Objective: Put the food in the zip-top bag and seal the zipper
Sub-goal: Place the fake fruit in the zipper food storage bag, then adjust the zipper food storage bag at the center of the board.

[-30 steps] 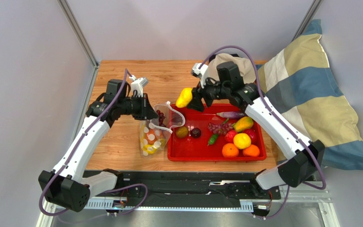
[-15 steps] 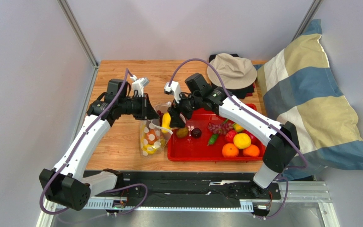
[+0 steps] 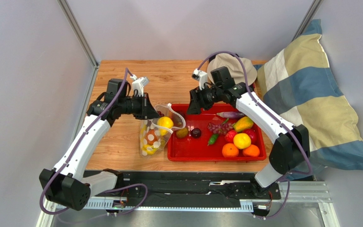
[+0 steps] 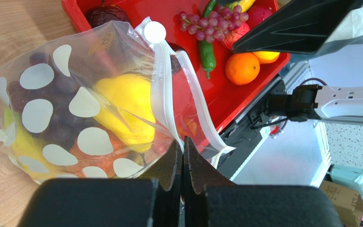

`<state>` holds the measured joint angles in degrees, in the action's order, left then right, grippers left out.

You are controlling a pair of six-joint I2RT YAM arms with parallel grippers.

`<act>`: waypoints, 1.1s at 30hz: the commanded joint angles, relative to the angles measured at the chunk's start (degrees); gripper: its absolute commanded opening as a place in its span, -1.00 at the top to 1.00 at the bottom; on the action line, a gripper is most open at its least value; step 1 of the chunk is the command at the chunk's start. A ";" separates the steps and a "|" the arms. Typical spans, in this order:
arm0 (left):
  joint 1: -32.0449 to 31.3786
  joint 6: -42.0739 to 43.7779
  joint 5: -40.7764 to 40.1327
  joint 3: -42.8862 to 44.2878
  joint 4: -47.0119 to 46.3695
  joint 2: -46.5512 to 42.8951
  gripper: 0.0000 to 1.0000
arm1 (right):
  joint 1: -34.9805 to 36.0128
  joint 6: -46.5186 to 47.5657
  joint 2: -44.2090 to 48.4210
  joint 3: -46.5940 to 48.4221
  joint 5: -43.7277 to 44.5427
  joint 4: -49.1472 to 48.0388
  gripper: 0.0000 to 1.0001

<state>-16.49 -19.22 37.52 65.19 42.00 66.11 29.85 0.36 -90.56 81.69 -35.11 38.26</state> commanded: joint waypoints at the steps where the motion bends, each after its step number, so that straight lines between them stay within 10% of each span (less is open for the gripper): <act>1: 0.14 -0.64 1.95 1.87 -3.33 -1.16 1.00 | 0.56 -6.15 -2.68 -1.53 -3.73 -4.68 -0.34; 10: 0.14 -0.46 1.33 1.35 -2.62 -2.73 1.00 | 2.41 -10.20 -9.45 -1.71 -7.60 -7.06 -0.25; 18: 0.32 1.73 -0.34 2.05 -0.16 -4.32 1.00 | 2.41 -9.68 -7.79 0.48 -8.04 -5.22 1.00; 33: 0.32 11.40 -14.58 4.95 7.04 0.32 1.00 | 3.82 -13.55 -5.85 8.40 -9.09 -6.27 1.00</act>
<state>-16.38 -10.76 25.43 69.34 48.18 63.61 33.39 -13.67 -94.98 89.62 -43.66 32.62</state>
